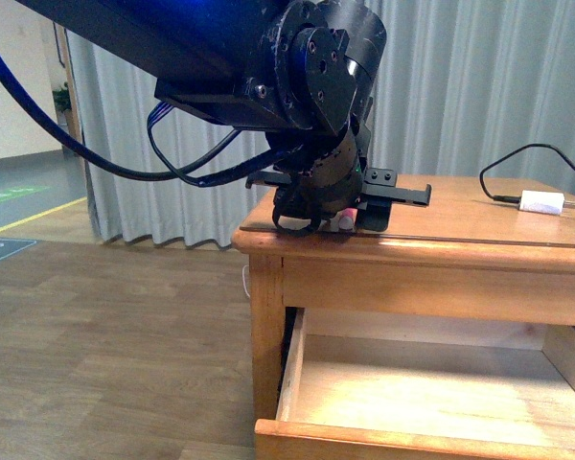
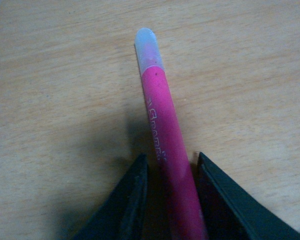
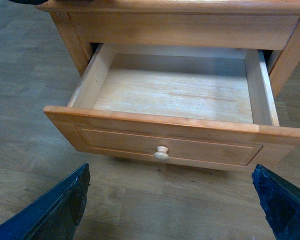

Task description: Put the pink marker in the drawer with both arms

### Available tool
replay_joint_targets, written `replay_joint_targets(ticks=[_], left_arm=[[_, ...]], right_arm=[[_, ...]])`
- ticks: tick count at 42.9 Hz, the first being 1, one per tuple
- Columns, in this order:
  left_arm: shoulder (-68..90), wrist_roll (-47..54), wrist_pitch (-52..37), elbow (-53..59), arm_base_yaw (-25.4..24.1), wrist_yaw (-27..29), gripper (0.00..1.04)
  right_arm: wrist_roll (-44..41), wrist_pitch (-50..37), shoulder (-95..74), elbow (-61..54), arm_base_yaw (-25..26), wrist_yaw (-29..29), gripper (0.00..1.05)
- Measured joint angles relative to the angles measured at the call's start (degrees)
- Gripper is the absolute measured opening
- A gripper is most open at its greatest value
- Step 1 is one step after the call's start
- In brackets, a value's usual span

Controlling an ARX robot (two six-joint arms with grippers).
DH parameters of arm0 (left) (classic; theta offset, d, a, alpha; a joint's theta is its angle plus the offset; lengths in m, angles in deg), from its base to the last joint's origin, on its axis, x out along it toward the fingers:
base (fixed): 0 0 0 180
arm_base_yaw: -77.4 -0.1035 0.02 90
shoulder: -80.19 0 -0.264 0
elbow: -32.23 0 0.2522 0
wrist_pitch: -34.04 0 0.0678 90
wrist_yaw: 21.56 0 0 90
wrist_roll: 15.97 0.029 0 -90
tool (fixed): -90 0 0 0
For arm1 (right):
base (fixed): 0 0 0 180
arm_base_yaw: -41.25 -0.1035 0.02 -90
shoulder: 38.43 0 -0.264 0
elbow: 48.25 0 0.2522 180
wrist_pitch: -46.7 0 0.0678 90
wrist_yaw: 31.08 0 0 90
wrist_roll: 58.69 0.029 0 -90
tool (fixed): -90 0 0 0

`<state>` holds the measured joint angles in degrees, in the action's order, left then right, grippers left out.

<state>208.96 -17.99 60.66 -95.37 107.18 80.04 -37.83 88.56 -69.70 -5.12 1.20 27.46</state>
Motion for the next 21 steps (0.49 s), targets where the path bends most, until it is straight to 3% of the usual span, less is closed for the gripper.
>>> replay_joint_targets(ticks=[6,11,21], left_arm=[[0.0,0.3,0.1,-0.2,-0.3,-0.5,0.16],[-0.2,0.3,-2.0,0.8,-0.5,-2.3,0.15],[-5.1,0.3,-14.0,11.0,-1.8,-15.6,0.15]], right_arm=[[0.0,0.0,0.0,0.0,0.0,0.0,0.96],[0.0,0.0,0.0,0.0,0.0,0.0,0.96],[0.0,0.0,0.0,0.0,0.0,0.0,0.96]])
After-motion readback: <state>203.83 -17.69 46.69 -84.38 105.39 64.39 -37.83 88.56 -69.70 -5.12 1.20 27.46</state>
